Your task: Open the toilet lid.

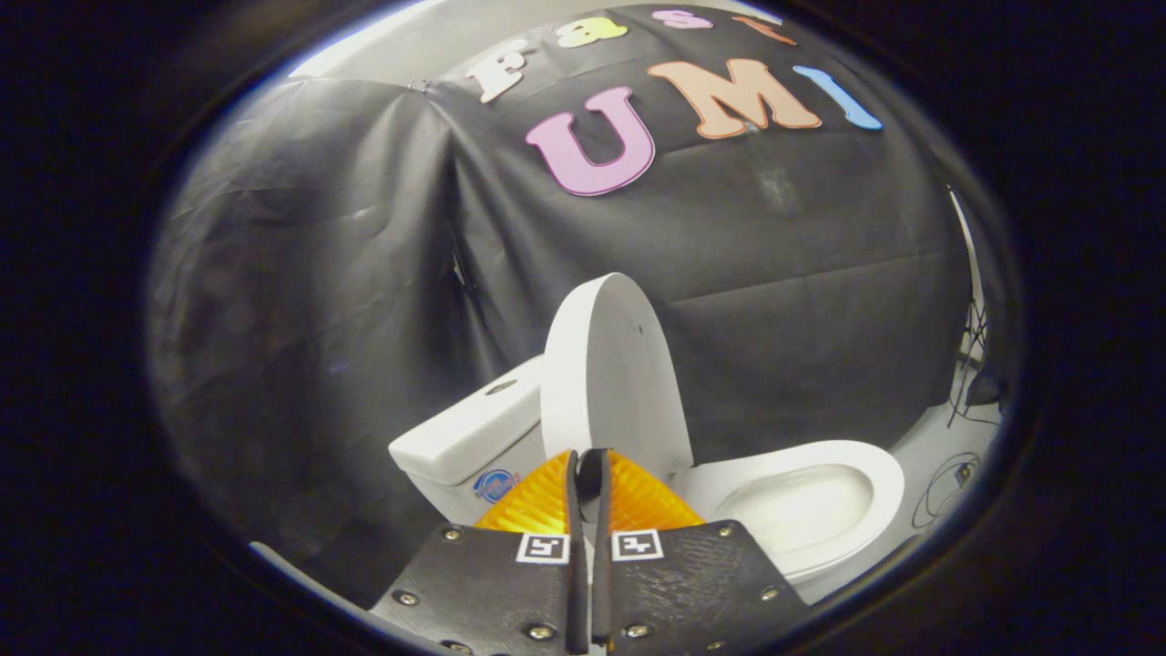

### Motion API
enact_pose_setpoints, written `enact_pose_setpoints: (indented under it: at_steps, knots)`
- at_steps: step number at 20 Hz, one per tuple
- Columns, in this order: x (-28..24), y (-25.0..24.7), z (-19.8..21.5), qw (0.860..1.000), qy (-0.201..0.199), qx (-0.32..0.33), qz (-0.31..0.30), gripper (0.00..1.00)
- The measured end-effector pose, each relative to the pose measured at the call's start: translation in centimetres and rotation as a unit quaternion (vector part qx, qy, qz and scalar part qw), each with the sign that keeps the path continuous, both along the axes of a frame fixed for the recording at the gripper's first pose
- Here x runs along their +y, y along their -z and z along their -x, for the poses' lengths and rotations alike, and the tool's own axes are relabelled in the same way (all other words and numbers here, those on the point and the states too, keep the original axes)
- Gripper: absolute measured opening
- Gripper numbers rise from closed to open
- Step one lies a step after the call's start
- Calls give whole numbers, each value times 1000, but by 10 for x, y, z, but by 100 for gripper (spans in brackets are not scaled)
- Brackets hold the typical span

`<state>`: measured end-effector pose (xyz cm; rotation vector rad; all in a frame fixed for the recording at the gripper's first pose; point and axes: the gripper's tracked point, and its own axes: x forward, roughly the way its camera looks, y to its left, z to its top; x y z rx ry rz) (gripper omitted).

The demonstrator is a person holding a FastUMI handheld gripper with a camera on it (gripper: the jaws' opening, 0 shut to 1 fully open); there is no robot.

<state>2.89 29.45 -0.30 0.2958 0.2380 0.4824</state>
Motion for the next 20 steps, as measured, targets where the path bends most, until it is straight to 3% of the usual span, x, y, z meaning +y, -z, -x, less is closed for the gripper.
enact_pose_setpoints:
  at_steps: [12, 20]
  knots:
    - [64, 2, 7, 999, -44, -13, 27, 3]
    - [81, 1, 6, 998, -36, -32, 39, 5]
